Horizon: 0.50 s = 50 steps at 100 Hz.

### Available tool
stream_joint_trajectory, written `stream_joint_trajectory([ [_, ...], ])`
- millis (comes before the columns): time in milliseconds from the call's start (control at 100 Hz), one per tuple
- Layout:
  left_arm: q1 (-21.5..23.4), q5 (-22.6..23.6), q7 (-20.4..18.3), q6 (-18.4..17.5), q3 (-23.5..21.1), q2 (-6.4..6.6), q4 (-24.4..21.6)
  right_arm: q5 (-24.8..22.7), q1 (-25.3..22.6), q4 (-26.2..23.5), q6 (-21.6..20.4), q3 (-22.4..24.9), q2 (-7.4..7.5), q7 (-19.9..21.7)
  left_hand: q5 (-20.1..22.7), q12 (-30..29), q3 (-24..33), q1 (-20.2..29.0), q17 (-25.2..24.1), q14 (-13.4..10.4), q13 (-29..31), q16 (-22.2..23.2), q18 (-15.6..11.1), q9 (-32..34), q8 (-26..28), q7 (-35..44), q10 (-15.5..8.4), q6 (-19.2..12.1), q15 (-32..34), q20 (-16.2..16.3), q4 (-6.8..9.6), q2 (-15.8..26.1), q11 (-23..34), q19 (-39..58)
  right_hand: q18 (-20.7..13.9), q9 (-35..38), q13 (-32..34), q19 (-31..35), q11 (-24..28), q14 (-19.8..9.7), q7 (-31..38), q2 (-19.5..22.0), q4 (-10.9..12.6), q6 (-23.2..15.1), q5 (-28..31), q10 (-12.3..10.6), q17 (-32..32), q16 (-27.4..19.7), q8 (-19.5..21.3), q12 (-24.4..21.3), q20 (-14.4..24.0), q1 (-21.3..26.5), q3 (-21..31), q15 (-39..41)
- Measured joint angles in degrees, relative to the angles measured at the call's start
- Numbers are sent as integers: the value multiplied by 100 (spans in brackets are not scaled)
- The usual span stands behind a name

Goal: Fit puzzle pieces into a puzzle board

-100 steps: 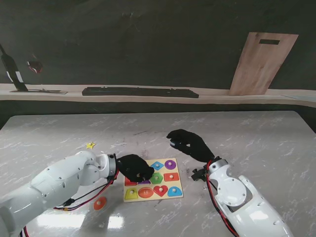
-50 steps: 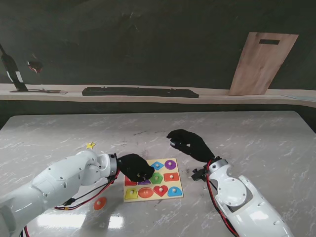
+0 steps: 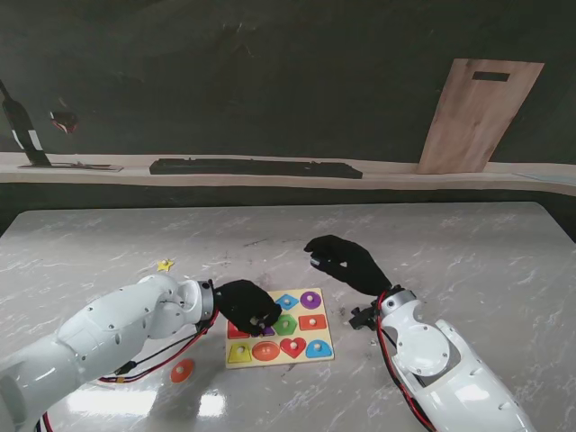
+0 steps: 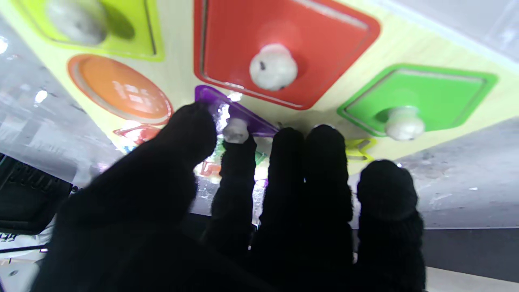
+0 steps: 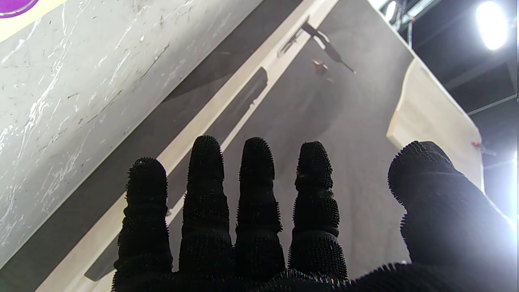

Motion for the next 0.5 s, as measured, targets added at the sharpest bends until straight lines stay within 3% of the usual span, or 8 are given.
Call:
stream_joint_trajectory([
  [120,36,172,21,110,-22,57,-138,-3,-8,0,-4,13,0,0,-87,-208,-72,-365,-44,-40,-5,0,0,-242,262,-89,3,0,0,0,0,195,134,0,0,0,0,0,0,0,0,0,0,0,0,0,0,0,0,0,0,0,0,0],
  [400,117,309,123,207,-103,113,-221,-3,-14,-3,-6,18,0,0,-273,-245,-301,-565,-149,-57,-228,1,0,-847,298,-154,28,25,-4,0,0,383,139,-59,0,0,0,0,0,0,0,0,0,0,0,0,0,0,0,0,0,0,0,0],
  [450,121,330,151,217,-104,117,-223,-3,-14,-3,-9,18,0,1,-397,-245,-422,-576,-153,-59,-232,5,0,-918,301,-172,35,135,-4,0,0,405,85,-63,0,0,0,0,0,0,0,0,0,0,0,0,0,0,0,0,0,0,0,0],
  [500,134,336,168,234,-131,119,-226,-3,-14,-3,-13,18,0,3,-655,-398,-477,-581,-173,-71,-237,7,0,-1035,234,-933,78,380,-4,0,0,485,-105,-75,0,0,0,0,0,0,0,0,0,0,0,0,0,0,0,0,0,0,0,0],
])
